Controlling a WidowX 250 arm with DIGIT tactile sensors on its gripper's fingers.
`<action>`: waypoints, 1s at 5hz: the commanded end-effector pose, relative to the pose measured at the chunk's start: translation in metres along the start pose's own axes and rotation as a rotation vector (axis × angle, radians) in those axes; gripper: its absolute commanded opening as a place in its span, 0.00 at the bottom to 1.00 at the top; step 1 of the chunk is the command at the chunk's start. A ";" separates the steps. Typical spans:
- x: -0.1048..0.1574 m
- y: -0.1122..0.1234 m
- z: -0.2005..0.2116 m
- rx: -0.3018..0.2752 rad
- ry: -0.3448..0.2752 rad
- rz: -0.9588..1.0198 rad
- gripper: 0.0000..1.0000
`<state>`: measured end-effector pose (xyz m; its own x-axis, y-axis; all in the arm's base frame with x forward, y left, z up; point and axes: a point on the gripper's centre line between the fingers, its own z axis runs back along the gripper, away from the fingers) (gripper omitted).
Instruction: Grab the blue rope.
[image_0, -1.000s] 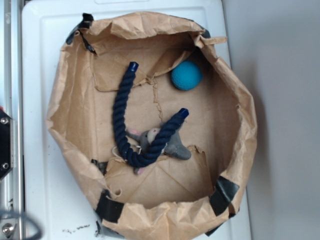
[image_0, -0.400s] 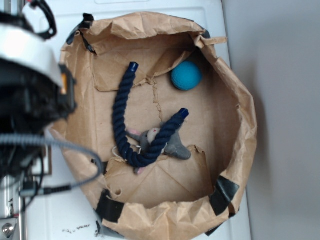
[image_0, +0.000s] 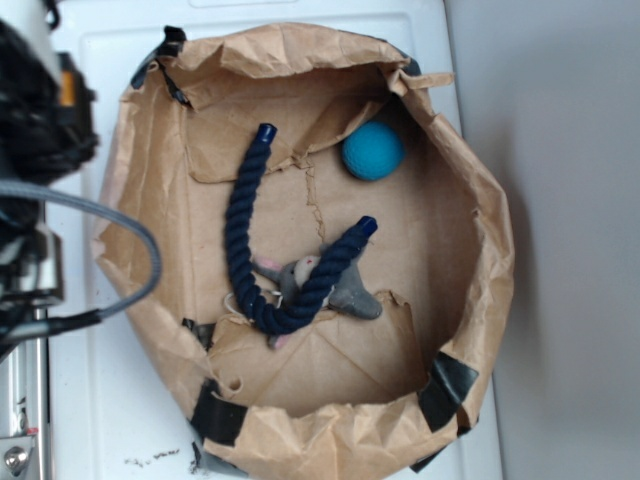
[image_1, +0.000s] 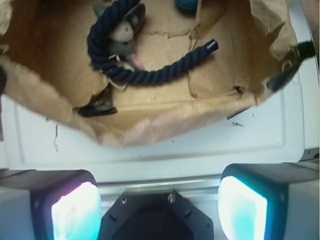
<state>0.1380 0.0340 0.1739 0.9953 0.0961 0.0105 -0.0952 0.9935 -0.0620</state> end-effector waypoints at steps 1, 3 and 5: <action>0.000 0.004 0.003 0.003 -0.013 0.020 1.00; 0.000 0.004 0.003 0.003 -0.013 0.020 1.00; 0.041 -0.008 -0.010 0.002 -0.035 -0.004 1.00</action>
<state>0.1751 0.0293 0.1547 0.9951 0.0987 -0.0003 -0.0985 0.9929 -0.0671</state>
